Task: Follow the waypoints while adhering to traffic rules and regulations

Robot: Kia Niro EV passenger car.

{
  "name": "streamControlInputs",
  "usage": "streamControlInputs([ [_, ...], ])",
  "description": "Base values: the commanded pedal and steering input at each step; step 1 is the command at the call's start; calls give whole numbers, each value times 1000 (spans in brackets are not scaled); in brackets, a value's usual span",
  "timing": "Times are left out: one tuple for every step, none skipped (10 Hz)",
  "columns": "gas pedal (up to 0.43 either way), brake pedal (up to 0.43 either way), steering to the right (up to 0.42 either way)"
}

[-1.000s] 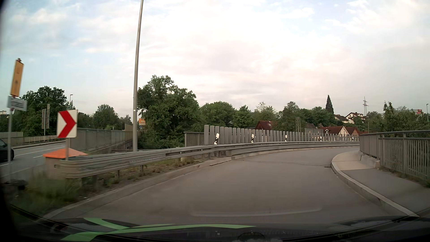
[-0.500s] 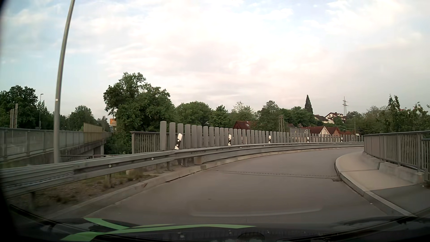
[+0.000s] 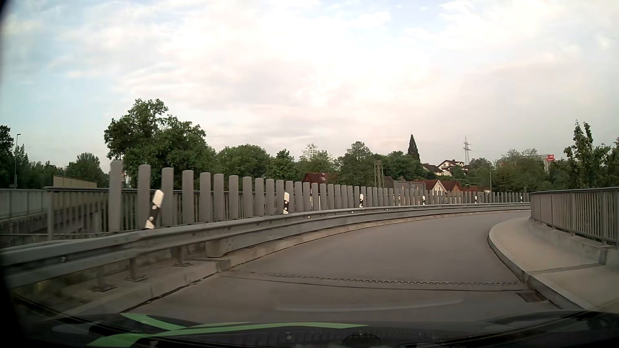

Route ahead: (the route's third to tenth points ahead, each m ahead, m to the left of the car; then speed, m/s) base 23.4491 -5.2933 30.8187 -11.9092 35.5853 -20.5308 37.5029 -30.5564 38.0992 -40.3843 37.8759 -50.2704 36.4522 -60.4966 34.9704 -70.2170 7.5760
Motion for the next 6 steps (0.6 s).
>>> streamControlInputs([
  [67, 0, 99],
  [67, 0, 99],
  [67, 0, 100],
  [67, 0, 101],
  [79, 0, 103],
  [79, 0, 104],
])
